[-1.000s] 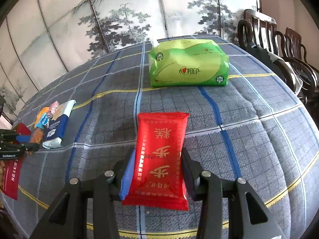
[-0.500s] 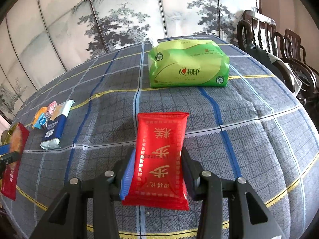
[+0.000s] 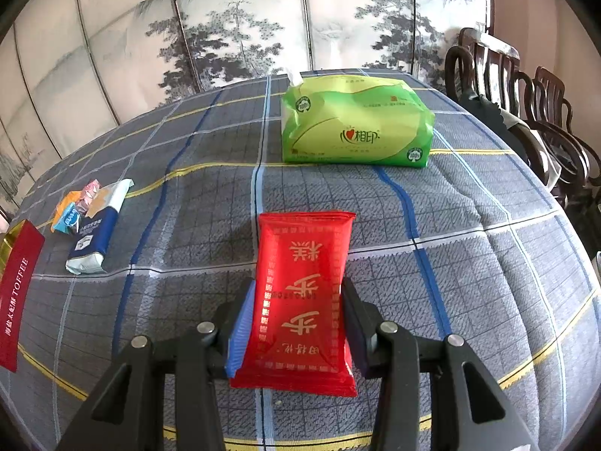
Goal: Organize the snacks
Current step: 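Carry the dough-stick bag into the gold tray and open the left gripper while the right holds the red packet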
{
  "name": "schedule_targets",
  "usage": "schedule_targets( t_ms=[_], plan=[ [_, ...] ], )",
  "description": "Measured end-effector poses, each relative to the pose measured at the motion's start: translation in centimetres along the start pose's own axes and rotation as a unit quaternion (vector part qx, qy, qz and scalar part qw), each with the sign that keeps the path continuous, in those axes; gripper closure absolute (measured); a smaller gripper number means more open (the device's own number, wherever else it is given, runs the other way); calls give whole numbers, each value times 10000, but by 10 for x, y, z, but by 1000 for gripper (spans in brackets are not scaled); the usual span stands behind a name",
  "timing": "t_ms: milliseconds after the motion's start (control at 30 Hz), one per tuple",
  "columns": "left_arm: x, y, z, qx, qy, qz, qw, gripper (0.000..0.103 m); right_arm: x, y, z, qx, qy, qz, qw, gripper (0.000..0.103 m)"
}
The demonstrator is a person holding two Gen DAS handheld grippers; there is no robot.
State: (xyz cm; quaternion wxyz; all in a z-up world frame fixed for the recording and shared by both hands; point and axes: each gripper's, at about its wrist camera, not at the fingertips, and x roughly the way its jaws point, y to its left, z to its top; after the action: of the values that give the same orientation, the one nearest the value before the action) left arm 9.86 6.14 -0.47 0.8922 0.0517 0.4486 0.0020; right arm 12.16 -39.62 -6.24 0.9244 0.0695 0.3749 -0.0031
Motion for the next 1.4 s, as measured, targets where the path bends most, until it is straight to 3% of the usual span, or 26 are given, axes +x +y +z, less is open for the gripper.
schedule_targets(
  t_ms=[200,633,1400],
  plan=[
    [-7,38,-12,-308,-67,296,9991,68,1,4,0,-76,15,-99,9999,59],
    [4,100,-37,-1021,49,510,9935,68,1,7,-1,-138,25,-187,9997,59],
    [23,127,-49,-1291,60,588,9899,68,2,9,0,-160,31,-218,9996,59]
  ],
)
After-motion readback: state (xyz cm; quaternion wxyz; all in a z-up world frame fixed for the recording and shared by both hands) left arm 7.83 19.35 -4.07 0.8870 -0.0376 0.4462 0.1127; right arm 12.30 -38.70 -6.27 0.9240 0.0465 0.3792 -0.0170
